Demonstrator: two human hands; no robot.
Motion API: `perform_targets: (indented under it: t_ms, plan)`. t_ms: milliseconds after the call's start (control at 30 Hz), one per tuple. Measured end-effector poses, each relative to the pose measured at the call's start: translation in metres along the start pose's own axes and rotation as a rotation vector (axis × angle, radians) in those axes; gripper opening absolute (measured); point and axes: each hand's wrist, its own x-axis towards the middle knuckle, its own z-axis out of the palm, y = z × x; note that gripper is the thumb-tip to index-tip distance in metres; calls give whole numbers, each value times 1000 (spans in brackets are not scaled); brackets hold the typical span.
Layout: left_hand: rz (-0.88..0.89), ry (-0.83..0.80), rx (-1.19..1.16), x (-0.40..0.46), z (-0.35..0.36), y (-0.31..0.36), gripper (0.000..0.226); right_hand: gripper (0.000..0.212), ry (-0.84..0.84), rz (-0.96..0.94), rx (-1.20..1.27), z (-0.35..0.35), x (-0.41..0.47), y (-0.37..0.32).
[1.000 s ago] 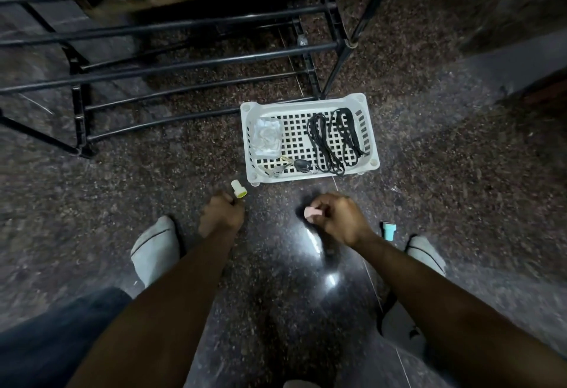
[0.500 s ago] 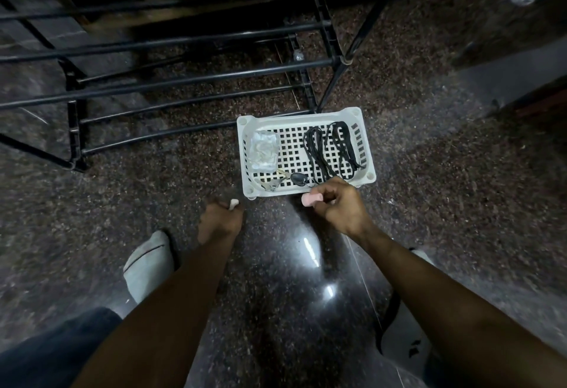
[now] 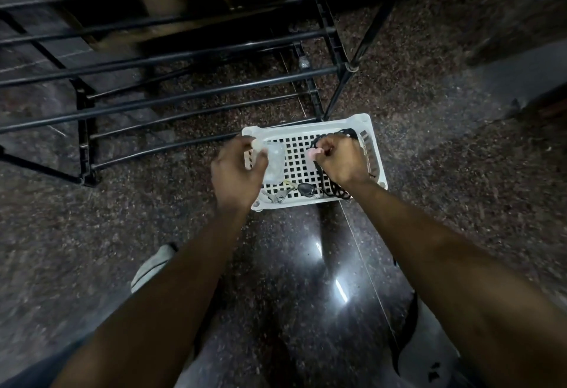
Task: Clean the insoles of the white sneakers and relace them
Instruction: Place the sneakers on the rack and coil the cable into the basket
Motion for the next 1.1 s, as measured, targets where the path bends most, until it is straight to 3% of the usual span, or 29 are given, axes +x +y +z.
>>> perform_targets:
  t_ms: [100,333,600,700,833,967,1100]
  plan:
    - [153,-166,194,26,25,1,28,14,-17,-77,-90,4,10,-5]
    - [201,-401,613,36,63,1,28,45,-102,-199,-210,14,23,-11]
    - [208,-431,755,31,78,-7,32,66,-130,-315,-312,12,31,-15]
    - [174,-410,759,33,77,-3,32,65,-143,-316,-329,8,30,-15]
    - [118,-504,770,35,72,-1,39,63,-149,-272,-353,-2,14,-12]
    - [167,-465,694,30,60,3,49,36,116,-137,-153,-23,-16,13]
    - [142,-250,574,8,36,0,50,16,307,160,-153,-51,-63,63]
